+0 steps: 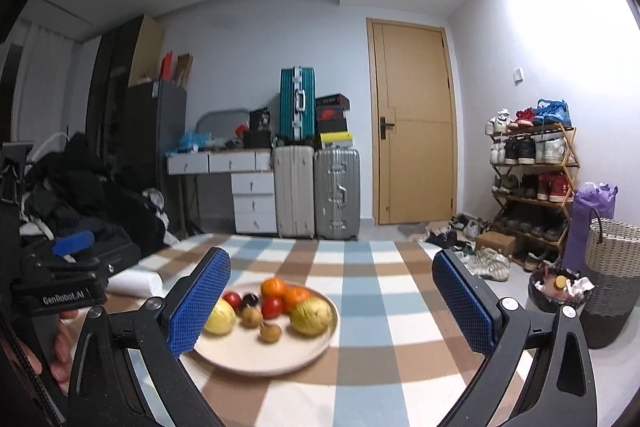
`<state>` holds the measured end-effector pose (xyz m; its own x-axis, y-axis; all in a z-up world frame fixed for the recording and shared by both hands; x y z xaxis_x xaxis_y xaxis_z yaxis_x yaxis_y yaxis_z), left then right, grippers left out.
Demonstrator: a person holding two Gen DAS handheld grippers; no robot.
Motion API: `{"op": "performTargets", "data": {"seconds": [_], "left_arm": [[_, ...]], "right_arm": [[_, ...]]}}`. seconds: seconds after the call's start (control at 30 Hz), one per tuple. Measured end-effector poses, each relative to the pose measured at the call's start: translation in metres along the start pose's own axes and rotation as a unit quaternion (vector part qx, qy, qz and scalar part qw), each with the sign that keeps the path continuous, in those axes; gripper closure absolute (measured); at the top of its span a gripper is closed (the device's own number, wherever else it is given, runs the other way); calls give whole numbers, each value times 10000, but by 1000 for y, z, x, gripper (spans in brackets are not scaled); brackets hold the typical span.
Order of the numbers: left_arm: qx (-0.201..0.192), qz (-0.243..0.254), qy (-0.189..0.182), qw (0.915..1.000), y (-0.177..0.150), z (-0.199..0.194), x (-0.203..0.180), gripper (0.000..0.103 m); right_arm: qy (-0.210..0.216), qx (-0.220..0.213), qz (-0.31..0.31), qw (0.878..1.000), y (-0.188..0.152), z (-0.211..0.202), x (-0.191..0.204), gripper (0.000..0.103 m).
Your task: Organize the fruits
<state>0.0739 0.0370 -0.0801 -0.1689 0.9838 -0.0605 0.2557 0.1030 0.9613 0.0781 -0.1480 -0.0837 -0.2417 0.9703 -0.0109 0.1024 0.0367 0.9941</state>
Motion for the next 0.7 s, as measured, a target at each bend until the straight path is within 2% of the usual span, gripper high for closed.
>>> {"op": "performTargets", "data": {"seconds": [0.13, 0.27, 0.4, 0.53, 0.7], "left_arm": [[39, 102, 46, 9999, -15, 14, 1, 0], [264, 178, 35, 9995, -21, 28, -2, 0], [246, 268, -34, 9993, -22, 31, -6, 0], [269, 223, -76, 9994, -22, 34, -6, 0], [261, 264, -90, 9993, -21, 37, -9, 0]], "right_arm": [[-19, 250, 96, 9996, -15, 12, -6, 0], [-19, 432, 149, 9990, -22, 20, -9, 0], [-21, 1156, 47, 9933, -32, 45, -4, 0], [47, 949, -43, 9955, -32, 39, 0, 0], [-22, 1011, -25, 9949, -33, 43, -2, 0]]}}
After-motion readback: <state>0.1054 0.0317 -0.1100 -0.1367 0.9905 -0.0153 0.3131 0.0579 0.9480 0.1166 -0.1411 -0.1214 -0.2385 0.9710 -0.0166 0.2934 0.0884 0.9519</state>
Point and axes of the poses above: each gripper's, at about its wrist camera, not at the fingertips, and z roughly the way its jaws point, x to its left, y to its top, the point moved 3 cm from there along z, roughly the way its jaws point, and after that the axes turned 1 degree about y, right-handed, at the moved point
